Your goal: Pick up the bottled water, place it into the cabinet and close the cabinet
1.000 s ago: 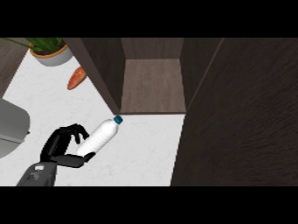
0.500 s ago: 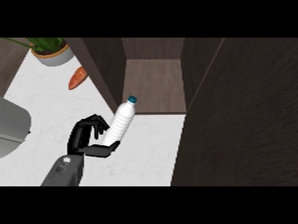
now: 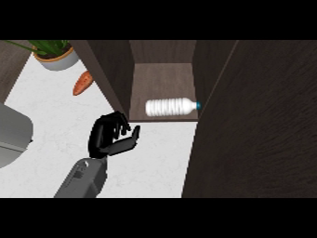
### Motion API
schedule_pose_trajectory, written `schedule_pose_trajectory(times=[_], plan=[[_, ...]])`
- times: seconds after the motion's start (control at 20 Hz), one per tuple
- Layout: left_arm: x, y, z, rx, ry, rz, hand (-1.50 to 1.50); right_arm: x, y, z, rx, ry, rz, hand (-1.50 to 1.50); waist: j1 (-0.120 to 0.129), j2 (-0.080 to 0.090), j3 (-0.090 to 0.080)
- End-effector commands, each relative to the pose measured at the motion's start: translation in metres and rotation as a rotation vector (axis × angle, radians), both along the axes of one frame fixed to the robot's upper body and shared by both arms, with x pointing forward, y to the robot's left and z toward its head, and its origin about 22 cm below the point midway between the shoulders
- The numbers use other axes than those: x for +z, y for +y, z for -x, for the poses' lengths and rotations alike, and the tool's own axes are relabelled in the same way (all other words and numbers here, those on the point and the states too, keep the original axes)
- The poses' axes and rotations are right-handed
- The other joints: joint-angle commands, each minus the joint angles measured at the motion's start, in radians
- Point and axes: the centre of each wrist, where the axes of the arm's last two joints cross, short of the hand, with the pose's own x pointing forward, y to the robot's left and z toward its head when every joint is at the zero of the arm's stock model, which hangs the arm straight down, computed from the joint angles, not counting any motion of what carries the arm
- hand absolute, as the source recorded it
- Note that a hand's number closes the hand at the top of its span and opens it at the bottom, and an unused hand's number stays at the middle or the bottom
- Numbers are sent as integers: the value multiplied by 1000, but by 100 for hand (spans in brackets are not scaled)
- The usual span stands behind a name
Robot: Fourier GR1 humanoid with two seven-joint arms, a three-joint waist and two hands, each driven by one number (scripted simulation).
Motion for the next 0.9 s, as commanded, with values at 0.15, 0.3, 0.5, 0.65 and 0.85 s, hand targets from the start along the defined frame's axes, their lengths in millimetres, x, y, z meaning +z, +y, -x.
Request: schedule_pose_trajectory(times=[0.15, 0.3, 0.5, 0.65, 0.85], plan=[[61, -42, -26, 14, -13, 43, 150, 17, -12, 21, -28, -72, 14, -150, -2, 2, 0], [90, -60, -20, -35, 32, 74, 150, 16, -13, 18, -48, -43, -3, -150, 6, 1, 0], [104, -70, -29, 7, -11, 43, 150, 9, -13, 18, -55, -52, 12, -150, 3, 3, 1], [109, -88, -39, 8, 29, -8, 150, 20, -14, 25, -42, -49, -3, -150, -5, 4, 0], [113, -95, -60, 41, 53, -48, 150, 19, -4, 18, -39, -51, -17, -150, -9, 7, -1]])
